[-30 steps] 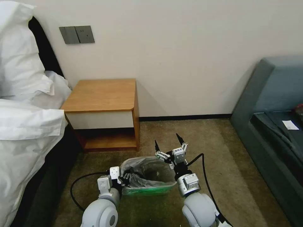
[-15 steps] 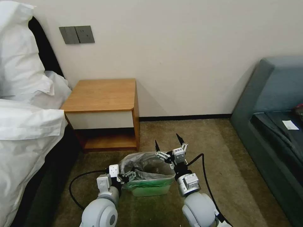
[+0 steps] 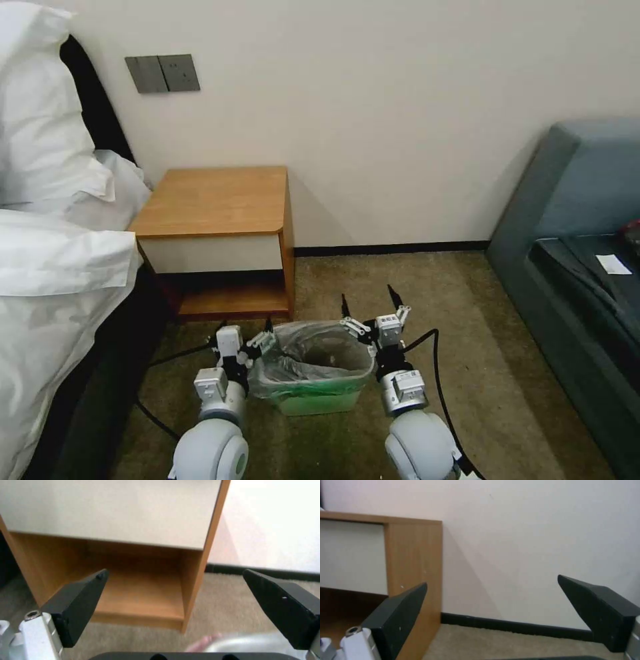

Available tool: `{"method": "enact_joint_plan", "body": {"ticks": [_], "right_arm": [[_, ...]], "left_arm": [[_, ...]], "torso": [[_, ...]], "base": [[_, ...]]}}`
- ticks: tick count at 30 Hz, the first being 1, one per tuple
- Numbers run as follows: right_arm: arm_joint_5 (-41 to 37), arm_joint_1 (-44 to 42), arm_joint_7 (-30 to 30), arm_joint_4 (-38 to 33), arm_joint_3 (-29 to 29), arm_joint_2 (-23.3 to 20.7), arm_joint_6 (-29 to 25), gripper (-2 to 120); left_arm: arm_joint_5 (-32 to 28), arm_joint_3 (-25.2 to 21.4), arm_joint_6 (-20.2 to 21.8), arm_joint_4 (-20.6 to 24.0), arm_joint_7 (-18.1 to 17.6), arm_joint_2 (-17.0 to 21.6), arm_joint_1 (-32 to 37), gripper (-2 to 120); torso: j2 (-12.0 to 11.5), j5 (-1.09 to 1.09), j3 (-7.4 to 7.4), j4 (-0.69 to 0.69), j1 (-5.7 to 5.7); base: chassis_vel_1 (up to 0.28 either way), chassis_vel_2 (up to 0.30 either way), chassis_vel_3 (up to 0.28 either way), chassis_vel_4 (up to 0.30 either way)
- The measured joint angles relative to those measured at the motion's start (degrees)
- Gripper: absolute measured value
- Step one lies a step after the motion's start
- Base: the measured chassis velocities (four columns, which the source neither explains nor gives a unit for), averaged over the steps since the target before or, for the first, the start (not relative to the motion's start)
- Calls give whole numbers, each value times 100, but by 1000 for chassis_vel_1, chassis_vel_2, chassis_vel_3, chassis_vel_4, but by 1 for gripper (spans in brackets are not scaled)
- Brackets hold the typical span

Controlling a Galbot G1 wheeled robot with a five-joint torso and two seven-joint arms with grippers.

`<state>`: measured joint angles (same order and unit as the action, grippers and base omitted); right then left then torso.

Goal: Pick up the garbage bag from the table and place it over the trash can.

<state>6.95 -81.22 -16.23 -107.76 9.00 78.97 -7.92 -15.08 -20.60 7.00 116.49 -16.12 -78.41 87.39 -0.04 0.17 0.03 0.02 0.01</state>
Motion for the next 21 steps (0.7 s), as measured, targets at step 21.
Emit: {"method": "enact_joint_plan", "body": {"ticks": [21], "right_arm": [[307,-240,162,68,335,257,-316,100]], "left_arm": [[131,-43,-943,-350,270,24,-98,89]], "torso": [[0,0,0,0,0]], "base": [[0,0,0,0]]}}
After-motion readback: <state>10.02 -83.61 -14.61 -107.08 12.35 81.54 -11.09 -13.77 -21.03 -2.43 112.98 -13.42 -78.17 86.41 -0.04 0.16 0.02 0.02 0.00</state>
